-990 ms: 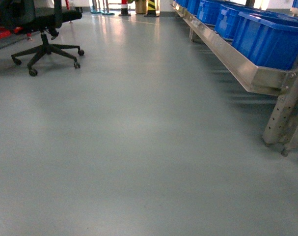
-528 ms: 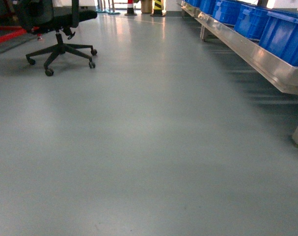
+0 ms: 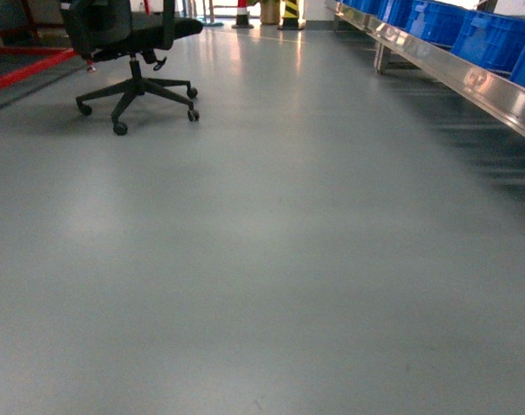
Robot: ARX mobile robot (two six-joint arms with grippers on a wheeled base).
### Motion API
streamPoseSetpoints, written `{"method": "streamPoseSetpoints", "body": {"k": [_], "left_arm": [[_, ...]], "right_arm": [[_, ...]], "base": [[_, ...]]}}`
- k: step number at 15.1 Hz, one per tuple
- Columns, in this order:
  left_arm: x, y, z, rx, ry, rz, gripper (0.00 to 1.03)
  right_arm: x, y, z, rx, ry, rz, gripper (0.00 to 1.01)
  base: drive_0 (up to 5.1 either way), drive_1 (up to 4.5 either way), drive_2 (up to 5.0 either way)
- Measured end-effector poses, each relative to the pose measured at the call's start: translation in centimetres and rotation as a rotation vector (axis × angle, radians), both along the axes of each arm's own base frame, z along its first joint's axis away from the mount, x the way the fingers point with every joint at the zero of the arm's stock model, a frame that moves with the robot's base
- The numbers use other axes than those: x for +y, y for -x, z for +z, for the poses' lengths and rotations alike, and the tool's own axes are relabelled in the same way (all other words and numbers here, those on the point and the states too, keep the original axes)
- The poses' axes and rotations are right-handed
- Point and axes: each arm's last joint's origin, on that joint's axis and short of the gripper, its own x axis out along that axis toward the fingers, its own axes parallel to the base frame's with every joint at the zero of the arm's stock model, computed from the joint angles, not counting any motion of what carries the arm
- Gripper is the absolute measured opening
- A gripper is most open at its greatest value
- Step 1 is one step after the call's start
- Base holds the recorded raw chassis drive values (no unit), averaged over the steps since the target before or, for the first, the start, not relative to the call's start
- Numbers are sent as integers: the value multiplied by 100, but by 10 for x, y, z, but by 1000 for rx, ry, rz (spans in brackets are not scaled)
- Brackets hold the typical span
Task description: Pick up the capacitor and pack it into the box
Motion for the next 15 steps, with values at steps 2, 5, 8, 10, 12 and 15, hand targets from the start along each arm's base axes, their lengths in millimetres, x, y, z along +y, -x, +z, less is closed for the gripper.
{"method": "streamPoseSetpoints", "body": {"k": [2, 5, 8, 10, 12, 15], "left_arm": [[0, 0, 0, 0, 0, 0, 44], [0, 0, 0, 1, 0, 3, 44], [0, 0, 0, 1, 0, 0, 44], [0, 0, 0, -1, 0, 0, 44], [0, 0, 0, 0, 0, 0, 44], [0, 0, 0, -1, 0, 0, 44]], "right_arm": [[0, 0, 0, 0, 0, 0, 98], [0, 0, 1, -6, 0, 0, 98], [0, 0, 0, -2, 0, 0, 98], [0, 0, 1, -6, 0, 0, 98], [0, 0, 0, -5, 0, 0, 98], [0, 0, 0, -5, 0, 0, 98]], "base": [[-511, 230, 230], [-511, 230, 230], [-511, 230, 230], [-511, 230, 230], [-511, 230, 230], [-511, 230, 230]]}}
